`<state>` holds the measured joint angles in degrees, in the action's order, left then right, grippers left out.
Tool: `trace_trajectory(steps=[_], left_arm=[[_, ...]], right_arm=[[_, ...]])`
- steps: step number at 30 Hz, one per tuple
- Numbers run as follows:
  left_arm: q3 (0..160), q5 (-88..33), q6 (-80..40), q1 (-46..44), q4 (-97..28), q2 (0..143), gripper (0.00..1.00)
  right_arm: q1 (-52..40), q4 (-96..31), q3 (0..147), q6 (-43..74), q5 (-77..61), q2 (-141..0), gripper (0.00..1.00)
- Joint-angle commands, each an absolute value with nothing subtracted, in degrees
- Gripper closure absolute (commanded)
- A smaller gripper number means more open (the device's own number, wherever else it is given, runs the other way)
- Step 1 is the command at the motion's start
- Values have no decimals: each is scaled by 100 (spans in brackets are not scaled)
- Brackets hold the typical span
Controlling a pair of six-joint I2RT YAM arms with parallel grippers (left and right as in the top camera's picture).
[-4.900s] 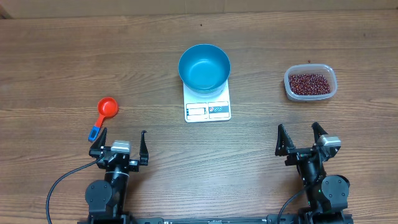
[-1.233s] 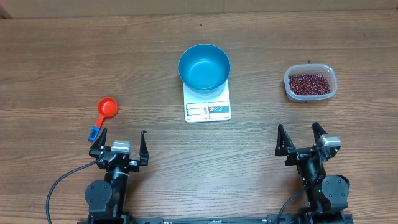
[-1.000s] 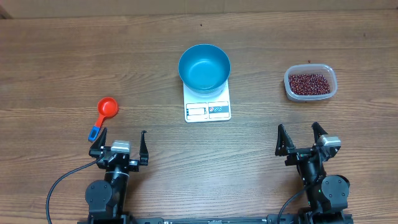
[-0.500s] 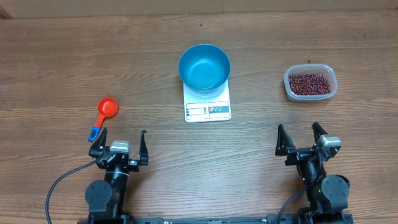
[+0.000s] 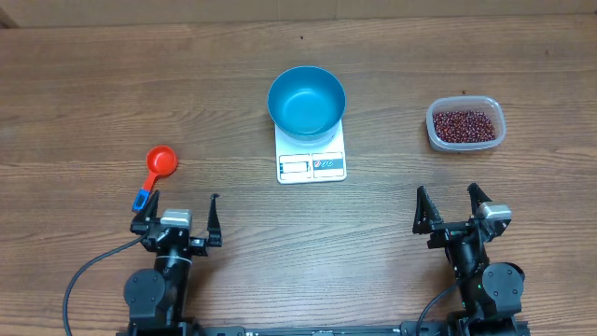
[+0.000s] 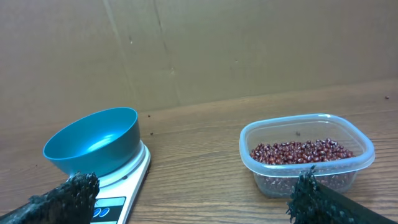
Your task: Scoop item into bowl and weigh 150g on scale
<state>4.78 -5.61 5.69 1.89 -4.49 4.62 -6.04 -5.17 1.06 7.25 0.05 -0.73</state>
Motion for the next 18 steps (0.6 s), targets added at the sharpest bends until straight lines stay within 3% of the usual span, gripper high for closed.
trace_trajectory(steps=[1, 9, 18], left_arm=[[1144, -711, 425, 185, -403, 1004, 0], [2987, -1468, 399, 191, -915, 3020, 0], [6252, -1769, 366, 191, -3632, 5909, 0]], right_arm=[[-626, -480, 45, 701, 36, -16, 0], [-626, -480, 45, 701, 36, -16, 0], [-626, -480, 45, 701, 36, -16, 0]])
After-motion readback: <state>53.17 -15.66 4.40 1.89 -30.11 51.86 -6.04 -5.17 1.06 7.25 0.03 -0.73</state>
